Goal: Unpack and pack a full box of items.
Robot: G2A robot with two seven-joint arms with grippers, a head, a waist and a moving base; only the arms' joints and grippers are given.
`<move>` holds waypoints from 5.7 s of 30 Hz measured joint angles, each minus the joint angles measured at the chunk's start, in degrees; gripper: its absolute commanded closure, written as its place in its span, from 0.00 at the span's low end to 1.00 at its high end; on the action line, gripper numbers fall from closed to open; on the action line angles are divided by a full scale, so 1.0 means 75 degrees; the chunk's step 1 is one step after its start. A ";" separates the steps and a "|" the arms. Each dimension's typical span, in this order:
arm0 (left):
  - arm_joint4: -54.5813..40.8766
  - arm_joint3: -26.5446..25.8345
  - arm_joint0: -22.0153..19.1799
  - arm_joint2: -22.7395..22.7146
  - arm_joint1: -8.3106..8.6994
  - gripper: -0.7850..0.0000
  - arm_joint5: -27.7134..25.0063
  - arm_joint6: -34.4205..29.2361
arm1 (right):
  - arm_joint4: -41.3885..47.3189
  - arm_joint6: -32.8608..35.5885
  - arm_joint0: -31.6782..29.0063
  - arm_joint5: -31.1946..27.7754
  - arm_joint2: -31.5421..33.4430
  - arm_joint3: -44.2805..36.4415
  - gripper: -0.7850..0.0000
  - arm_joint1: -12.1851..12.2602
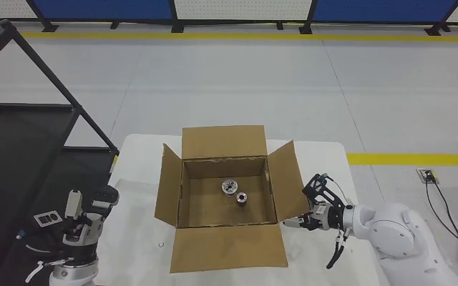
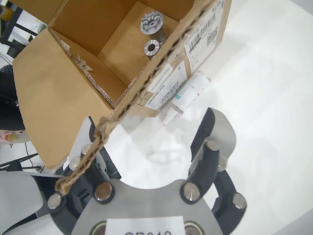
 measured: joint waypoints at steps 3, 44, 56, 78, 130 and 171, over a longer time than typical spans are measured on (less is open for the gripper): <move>-0.0006 0.0012 0.0033 -0.0062 0.0000 0.00 -0.0011 0.0063 | 0.0019 -0.0099 0.0084 -0.0037 -0.0164 -0.0019 0.18 -0.0006; -0.0077 0.0135 -0.0093 -0.0082 -0.0005 0.00 -0.0013 0.0127 | 0.1742 0.0419 0.1488 -0.0193 -0.2142 0.1101 0.00 -0.0126; -0.0111 0.0155 -0.0114 -0.0093 -0.0004 0.00 -0.0007 0.0121 | 0.1598 0.0508 0.1726 -0.0351 -0.2596 0.0758 0.00 -0.0160; 0.0459 0.0062 -0.0655 0.0499 0.0036 0.00 0.0693 -0.0381 | -0.0868 0.0965 -0.0002 0.1301 -0.0493 -0.1700 0.00 0.0452; 0.0604 -0.0044 -0.0587 0.0396 0.0042 0.00 0.0855 0.0401 | -0.2771 -0.1137 0.2845 0.3730 -0.4462 0.3508 1.00 -0.1042; -0.1445 0.0541 0.0857 -0.0652 -0.0032 0.00 -0.1359 0.0294 | -0.2863 -0.0952 -0.0563 0.2776 -0.0232 -0.5108 1.00 -0.0059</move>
